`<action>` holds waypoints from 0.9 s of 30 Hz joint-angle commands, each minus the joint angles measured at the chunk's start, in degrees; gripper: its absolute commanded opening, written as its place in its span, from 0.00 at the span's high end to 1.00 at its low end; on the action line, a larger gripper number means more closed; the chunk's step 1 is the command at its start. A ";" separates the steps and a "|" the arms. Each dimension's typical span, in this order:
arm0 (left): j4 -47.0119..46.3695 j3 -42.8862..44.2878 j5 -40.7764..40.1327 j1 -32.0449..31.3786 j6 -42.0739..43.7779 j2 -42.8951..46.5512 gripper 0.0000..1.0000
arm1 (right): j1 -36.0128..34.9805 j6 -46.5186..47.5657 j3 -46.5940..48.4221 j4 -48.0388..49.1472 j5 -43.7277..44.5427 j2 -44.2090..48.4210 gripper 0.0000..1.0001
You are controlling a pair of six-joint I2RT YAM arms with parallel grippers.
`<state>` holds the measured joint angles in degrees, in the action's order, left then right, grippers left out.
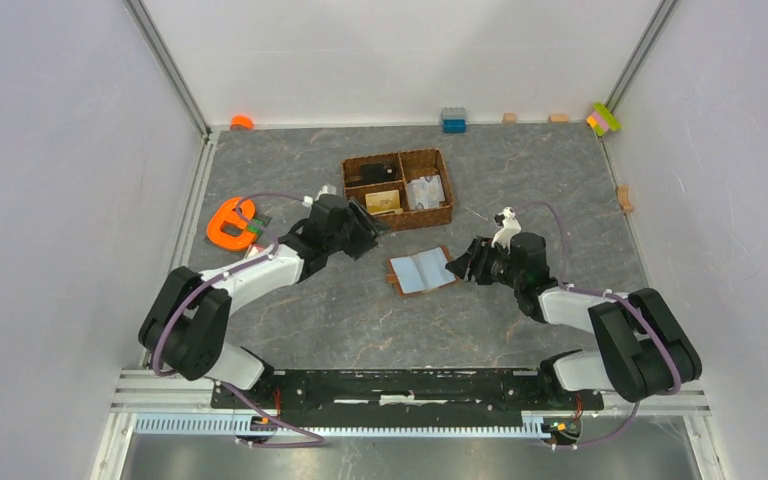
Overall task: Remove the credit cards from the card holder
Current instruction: Place the credit card in the storage box, then pick up the card holder from the center of the board.
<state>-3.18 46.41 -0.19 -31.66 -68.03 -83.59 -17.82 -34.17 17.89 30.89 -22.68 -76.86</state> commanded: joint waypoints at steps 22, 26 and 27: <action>8.84 3.35 12.69 -5.08 24.69 -8.15 0.45 | -6.75 12.12 12.29 -13.93 9.79 -6.21 0.59; 9.22 5.70 15.40 -5.08 24.96 -13.75 0.48 | -7.05 12.11 12.93 -14.26 9.23 -8.03 0.59; 9.16 6.30 16.62 -5.08 25.03 -15.27 0.51 | -7.24 12.08 13.09 -14.26 8.84 -8.48 0.60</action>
<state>5.06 49.21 11.62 -36.73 -46.44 -94.50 -24.43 -23.42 28.82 17.26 -14.11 -83.77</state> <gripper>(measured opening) 0.531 0.407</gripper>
